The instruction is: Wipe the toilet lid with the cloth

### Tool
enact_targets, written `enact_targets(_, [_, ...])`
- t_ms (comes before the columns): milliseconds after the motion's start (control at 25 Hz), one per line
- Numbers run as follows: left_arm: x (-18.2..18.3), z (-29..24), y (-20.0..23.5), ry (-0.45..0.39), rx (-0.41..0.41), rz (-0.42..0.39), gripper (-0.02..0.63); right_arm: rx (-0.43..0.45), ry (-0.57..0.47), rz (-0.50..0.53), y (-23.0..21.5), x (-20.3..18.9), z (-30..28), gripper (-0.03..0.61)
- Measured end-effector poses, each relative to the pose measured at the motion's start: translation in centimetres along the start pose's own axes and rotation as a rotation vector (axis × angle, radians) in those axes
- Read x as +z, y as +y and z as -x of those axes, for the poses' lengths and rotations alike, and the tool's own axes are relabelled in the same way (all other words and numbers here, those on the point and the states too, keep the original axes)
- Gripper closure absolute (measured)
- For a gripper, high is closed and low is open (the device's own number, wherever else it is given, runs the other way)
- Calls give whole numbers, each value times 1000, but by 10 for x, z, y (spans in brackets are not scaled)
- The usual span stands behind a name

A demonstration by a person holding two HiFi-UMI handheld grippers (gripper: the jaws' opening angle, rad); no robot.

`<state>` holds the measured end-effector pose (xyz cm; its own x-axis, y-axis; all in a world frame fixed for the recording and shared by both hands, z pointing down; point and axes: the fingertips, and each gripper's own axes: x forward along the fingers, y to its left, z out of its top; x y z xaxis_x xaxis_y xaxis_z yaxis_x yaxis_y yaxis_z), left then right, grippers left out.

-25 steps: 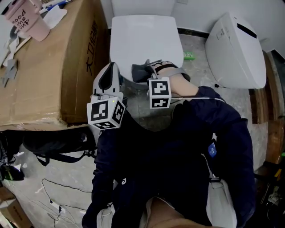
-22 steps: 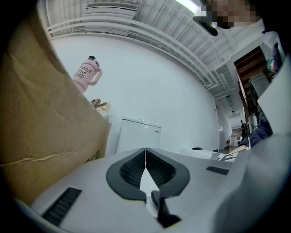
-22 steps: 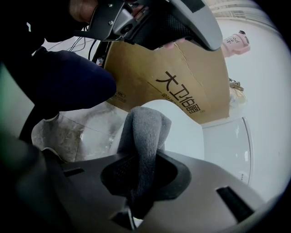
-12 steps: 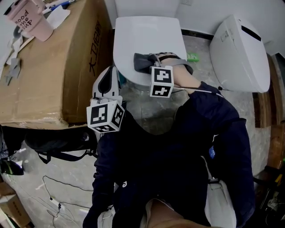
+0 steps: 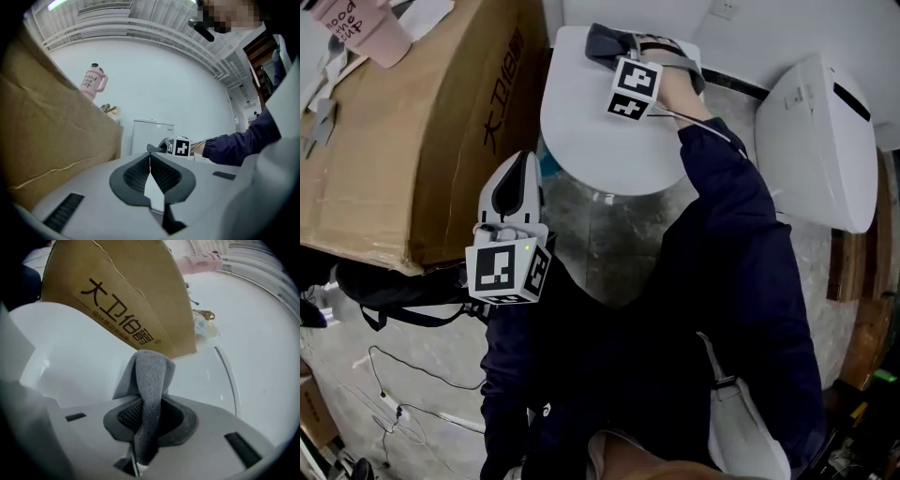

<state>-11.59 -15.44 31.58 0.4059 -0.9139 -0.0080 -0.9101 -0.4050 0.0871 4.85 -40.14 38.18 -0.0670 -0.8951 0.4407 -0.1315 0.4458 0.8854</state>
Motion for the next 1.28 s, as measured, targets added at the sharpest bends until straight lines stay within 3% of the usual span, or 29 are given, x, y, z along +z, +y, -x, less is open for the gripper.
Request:
enact_targets(320, [-6,10,9,8,110,20,597,-63,-15,80,-24,5,-85,514])
enact_targets(600, [-16,10,17,27,155,25,597,-59,32,97,-14,6,-125,515])
enact_targets(760, [-24,6,21,38,154,39,597,2,33,63,-7,10,-118,515])
enact_targets(1280, [-13,-8,32,-17,96,71,597,157,33,111,63,36,-31,515])
